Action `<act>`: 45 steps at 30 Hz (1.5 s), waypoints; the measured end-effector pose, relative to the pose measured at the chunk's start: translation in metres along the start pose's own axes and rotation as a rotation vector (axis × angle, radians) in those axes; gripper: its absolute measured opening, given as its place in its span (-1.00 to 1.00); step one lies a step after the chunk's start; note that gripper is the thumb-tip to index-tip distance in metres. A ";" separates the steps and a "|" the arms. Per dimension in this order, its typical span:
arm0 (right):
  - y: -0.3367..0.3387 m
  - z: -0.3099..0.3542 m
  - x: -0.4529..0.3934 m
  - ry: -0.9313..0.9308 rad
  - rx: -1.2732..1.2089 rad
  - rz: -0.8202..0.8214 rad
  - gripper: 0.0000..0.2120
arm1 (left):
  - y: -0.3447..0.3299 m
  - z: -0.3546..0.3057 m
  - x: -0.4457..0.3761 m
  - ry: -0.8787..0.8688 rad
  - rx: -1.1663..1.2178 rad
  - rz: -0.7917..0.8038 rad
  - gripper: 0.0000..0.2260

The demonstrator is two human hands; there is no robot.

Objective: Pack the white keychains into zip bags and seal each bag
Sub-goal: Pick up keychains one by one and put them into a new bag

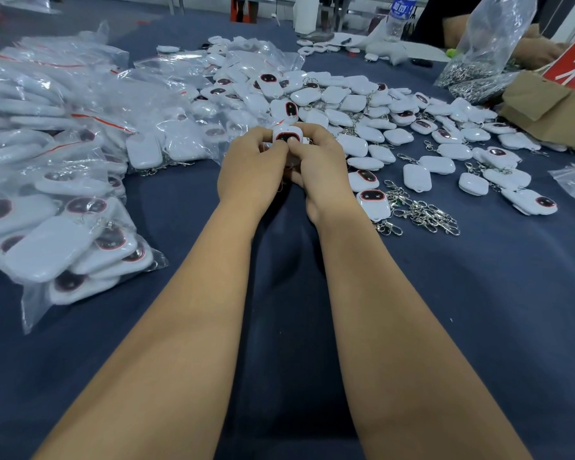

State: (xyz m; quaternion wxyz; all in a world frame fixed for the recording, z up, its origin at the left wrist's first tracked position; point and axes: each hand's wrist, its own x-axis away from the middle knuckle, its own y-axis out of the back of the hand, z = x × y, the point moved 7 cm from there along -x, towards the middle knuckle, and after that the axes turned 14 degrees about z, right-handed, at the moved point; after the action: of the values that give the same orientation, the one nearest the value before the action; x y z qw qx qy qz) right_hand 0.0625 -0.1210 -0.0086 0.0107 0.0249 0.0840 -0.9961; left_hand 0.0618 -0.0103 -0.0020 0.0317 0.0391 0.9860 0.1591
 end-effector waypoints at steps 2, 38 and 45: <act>0.000 0.000 0.000 -0.003 0.016 0.003 -0.79 | 0.000 0.000 0.000 -0.001 0.002 0.000 -0.92; 0.018 0.007 0.002 0.100 -0.192 -0.224 -0.89 | 0.008 0.009 -0.009 -0.079 0.052 -0.072 -0.64; 0.006 0.010 0.000 0.161 -0.422 -0.115 -0.86 | 0.005 0.007 -0.009 -0.049 -0.172 -0.036 -0.87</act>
State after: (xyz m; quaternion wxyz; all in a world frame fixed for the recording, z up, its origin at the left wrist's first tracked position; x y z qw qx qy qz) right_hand 0.0621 -0.1287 0.0006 -0.0478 0.0967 0.2925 -0.9502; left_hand 0.0717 -0.0039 -0.0060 0.0620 0.0224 0.9682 0.2413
